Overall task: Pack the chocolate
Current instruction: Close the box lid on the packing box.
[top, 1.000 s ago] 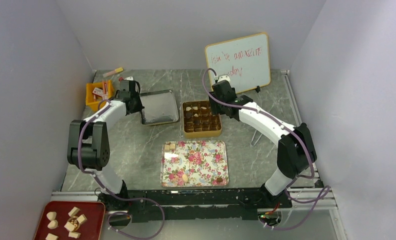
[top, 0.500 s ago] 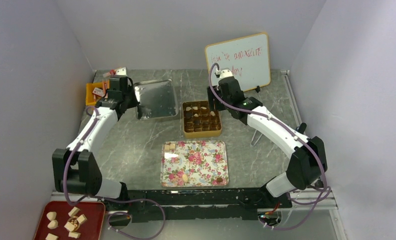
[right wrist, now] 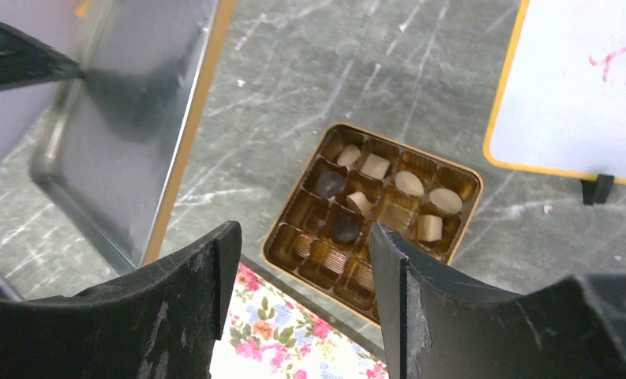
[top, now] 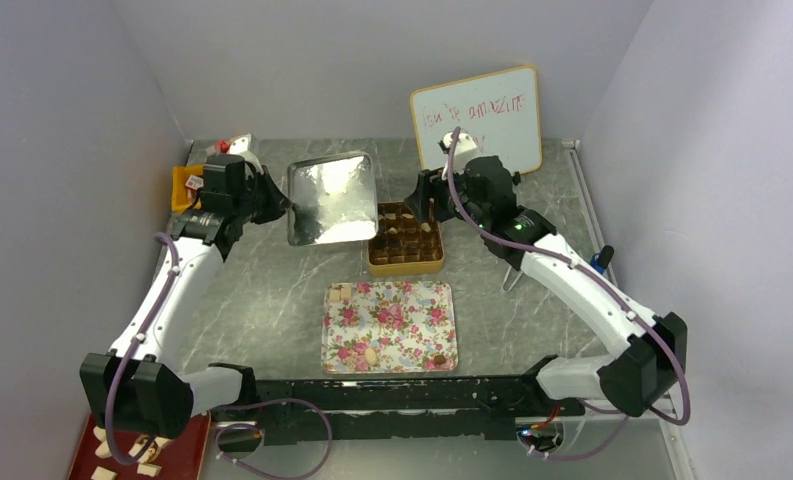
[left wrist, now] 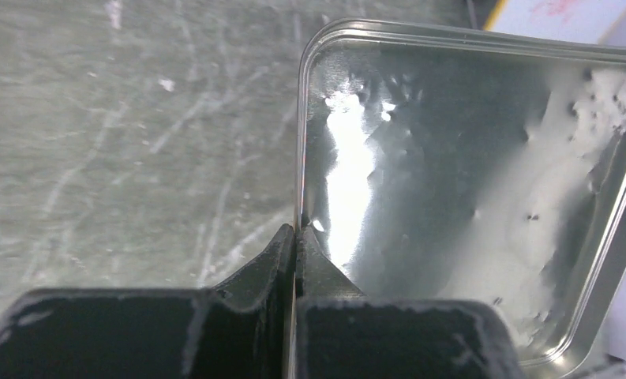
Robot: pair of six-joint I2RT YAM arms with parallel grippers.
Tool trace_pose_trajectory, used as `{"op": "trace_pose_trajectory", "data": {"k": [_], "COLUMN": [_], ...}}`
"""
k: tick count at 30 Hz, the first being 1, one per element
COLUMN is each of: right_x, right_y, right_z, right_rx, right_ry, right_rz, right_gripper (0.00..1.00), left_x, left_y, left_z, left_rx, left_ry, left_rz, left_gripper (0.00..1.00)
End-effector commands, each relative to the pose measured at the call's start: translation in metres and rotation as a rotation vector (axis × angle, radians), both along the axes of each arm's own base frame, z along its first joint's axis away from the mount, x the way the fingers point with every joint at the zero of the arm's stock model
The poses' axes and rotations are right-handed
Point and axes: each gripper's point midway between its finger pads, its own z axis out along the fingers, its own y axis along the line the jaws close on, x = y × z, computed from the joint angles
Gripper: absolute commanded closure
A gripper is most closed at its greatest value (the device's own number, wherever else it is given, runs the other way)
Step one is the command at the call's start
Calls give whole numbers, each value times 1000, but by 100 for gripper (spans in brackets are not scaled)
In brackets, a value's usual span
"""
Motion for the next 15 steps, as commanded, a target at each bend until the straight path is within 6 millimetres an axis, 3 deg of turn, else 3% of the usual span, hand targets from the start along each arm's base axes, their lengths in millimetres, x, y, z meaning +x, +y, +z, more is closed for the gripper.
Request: {"op": "trace_pose_trajectory", "data": {"k": [1, 5, 8, 15], "right_x": [-16, -31, -38, -46], "right_y": [9, 10, 0, -34], "right_z": [42, 64, 75, 69], "right_rx": [69, 106, 71, -133], "right_ry": [-113, -152, -205, -326], "right_rz": [103, 154, 157, 138], "right_gripper": [36, 37, 38, 35], "left_x": [-14, -18, -20, -24], "left_y": [-34, -46, -54, -70], "left_z": [19, 21, 26, 22], "left_rx": [-201, -263, -295, -354], "left_ry": [23, 68, 100, 196], "left_rz": [-92, -125, -160, -242], "left_gripper": [95, 95, 95, 95]}}
